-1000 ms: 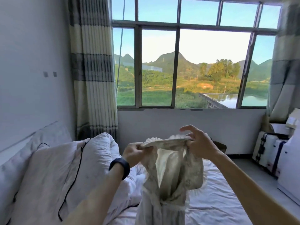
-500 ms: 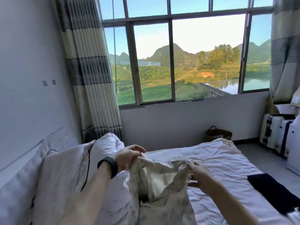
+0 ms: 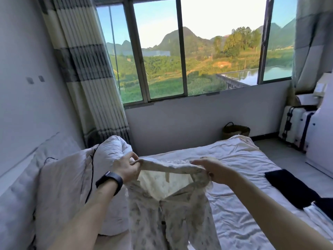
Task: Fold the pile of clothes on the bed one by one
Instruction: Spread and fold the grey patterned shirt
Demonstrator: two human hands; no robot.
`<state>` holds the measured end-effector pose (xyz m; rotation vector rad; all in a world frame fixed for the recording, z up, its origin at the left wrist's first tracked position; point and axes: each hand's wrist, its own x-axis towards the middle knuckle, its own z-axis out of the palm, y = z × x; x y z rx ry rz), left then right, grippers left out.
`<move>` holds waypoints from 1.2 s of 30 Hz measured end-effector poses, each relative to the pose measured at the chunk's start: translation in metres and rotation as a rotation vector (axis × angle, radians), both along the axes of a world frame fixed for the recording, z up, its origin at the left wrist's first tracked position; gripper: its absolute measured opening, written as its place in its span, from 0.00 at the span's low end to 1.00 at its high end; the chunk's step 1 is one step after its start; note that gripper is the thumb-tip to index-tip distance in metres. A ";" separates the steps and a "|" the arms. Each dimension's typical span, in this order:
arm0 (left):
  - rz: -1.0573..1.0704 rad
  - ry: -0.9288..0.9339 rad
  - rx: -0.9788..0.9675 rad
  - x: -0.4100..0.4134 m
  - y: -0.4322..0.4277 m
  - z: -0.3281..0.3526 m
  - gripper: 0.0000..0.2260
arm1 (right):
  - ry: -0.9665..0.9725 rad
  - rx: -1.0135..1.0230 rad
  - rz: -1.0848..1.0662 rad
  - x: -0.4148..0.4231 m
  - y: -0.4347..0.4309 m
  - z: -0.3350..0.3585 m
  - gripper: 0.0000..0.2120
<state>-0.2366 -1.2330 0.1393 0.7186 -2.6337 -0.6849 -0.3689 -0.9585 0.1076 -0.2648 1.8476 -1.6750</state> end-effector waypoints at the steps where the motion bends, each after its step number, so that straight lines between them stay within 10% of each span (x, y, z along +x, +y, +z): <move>1: 0.025 0.033 0.020 -0.002 -0.005 0.001 0.08 | -0.060 0.008 0.067 -0.002 0.006 -0.001 0.09; 8: 0.012 0.125 -0.091 -0.014 0.001 -0.002 0.09 | 0.364 0.565 0.180 -0.012 0.015 -0.038 0.08; 18: 0.181 0.169 0.074 0.009 -0.019 -0.028 0.09 | -0.341 -0.475 0.074 0.004 0.022 -0.047 0.10; 24: 0.099 0.204 0.074 0.027 -0.022 -0.054 0.06 | -0.372 -0.382 -0.219 0.004 -0.006 -0.054 0.09; 27: 0.045 0.187 -0.046 0.032 -0.019 -0.060 0.05 | -0.119 -0.191 -0.199 0.008 -0.006 -0.047 0.09; 32: -0.024 0.013 -0.168 0.036 -0.015 -0.059 0.13 | 0.915 0.604 0.067 0.009 -0.008 -0.046 0.10; 36: -0.107 -0.268 -0.268 0.037 -0.010 -0.049 0.07 | 0.997 0.788 0.034 0.003 -0.008 -0.044 0.14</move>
